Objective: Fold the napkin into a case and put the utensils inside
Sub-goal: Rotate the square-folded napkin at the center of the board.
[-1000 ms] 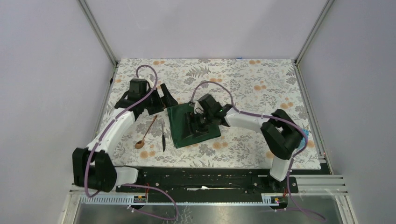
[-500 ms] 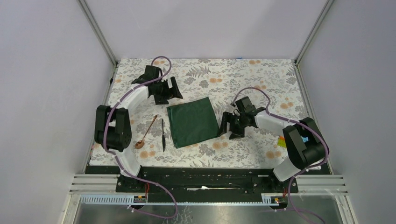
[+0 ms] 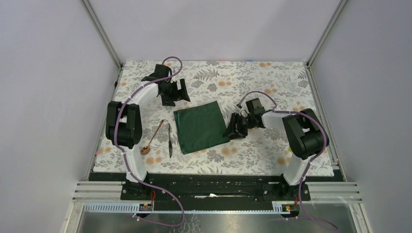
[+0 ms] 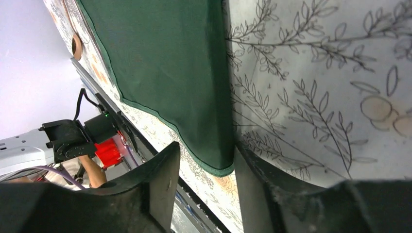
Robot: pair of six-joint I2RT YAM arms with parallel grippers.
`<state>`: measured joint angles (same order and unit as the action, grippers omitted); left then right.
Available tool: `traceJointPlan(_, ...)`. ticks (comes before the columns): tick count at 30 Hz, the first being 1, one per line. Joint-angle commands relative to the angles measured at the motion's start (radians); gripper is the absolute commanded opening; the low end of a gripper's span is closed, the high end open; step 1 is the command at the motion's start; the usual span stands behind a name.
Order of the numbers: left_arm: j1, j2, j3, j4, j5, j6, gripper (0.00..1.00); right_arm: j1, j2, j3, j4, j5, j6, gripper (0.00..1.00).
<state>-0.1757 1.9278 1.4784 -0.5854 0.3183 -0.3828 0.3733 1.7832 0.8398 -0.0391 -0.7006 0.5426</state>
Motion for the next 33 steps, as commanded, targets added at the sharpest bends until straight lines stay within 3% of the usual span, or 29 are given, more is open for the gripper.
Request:
traceJointPlan(1, 0.004, -0.088, -0.009, 0.011, -0.007, 0.027, 0.95, -0.002, 0.067, 0.022, -0.004, 0.045, -0.077, 0.47)
traceJointPlan(8, 0.004, -0.121, -0.019, 0.009, 0.024, 0.029, 0.96, -0.002, 0.074, 0.105, -0.167, 0.132, -0.171, 0.17)
traceJointPlan(11, 0.004, -0.128, -0.026, 0.013, 0.041, 0.033, 0.96, -0.003, 0.112, 0.218, -0.372, 0.256, -0.246, 0.01)
traceJointPlan(15, 0.004, -0.140, -0.061, 0.014, 0.070, 0.029, 0.96, -0.002, 0.178, 0.408, -0.664, 0.651, -0.311, 0.00)
traceJointPlan(20, 0.002, -0.157, -0.170, 0.118, 0.178, -0.063, 0.95, -0.002, 0.293, 0.672, -0.782, 1.053, -0.432, 0.00)
traceJointPlan(22, -0.002, -0.178, -0.236, 0.198, 0.229, -0.121, 0.95, -0.003, 0.381, 0.810, -0.769, 1.106, -0.528, 0.00)
traceJointPlan(23, -0.007, -0.182, -0.259, 0.223, 0.234, -0.145, 0.95, -0.002, 0.427, 0.900, -0.776, 1.075, -0.573, 0.05)
traceJointPlan(26, -0.040, -0.173, -0.276, 0.241, 0.232, -0.163, 0.92, -0.001, 0.524, 1.128, -0.835, 1.069, -0.606, 0.44)
traceJointPlan(29, -0.069, -0.160, -0.256, 0.213, 0.165, -0.141, 0.91, -0.001, 0.495, 1.242, -0.895, 1.090, -0.564, 0.76)
traceJointPlan(31, -0.077, -0.124, -0.222, 0.199, 0.158, -0.130, 0.91, -0.010, 0.413, 1.215, -0.895, 1.082, -0.478, 0.84)
traceJointPlan(33, -0.076, -0.086, -0.199, 0.198, 0.175, -0.127, 0.89, -0.016, 0.315, 1.132, -0.879, 0.958, -0.396, 0.86)
